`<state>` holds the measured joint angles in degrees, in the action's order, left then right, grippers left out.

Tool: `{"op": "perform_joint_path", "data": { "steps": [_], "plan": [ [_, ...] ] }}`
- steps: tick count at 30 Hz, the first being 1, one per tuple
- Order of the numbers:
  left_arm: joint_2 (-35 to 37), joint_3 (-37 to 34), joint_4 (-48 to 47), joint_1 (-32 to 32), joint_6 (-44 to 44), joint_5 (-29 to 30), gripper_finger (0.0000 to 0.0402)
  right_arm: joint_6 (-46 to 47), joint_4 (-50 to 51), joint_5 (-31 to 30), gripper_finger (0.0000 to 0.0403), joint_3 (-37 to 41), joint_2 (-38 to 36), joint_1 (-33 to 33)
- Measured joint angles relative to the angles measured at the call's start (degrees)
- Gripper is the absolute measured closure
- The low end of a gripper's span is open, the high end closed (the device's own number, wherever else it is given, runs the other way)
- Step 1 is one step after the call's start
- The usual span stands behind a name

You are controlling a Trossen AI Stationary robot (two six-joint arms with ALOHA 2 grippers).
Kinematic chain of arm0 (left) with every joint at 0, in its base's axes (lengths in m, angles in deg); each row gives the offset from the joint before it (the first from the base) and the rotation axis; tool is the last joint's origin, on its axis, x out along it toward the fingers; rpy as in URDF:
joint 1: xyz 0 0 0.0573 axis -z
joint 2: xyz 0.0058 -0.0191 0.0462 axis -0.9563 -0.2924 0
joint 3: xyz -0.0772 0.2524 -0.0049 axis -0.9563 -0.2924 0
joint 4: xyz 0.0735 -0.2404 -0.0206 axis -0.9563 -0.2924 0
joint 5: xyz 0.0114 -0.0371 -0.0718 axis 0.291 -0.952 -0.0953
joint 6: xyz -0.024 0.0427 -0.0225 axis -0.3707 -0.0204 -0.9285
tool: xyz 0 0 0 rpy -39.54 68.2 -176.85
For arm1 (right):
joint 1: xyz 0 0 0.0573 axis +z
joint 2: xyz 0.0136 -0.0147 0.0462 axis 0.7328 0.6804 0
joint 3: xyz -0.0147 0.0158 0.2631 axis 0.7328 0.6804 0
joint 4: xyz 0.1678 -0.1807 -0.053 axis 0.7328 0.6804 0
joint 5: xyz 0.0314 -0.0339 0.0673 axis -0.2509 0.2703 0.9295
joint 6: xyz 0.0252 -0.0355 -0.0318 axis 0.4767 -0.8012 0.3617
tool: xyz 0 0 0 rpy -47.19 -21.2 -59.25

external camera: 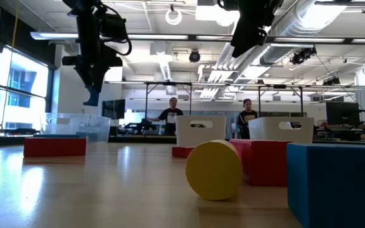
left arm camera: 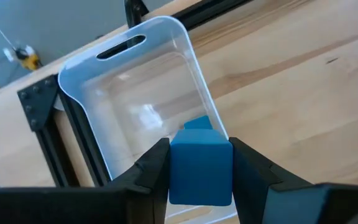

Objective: Sort & place blocks by color
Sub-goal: Put the blue block into the transparent bin

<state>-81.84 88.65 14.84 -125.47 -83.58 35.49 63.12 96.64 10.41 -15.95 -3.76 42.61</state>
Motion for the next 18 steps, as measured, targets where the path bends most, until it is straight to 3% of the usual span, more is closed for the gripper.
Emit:
{"op": "perform_joint_path", "data": {
  "steps": [18],
  "plan": [
    [-8.7, 0.0, -1.0, -3.1, -0.5, -2.2, 0.0284, 0.0, 0.0, 0.0, 0.0187, 0.0, 0.0, 0.0]
  ]
}}
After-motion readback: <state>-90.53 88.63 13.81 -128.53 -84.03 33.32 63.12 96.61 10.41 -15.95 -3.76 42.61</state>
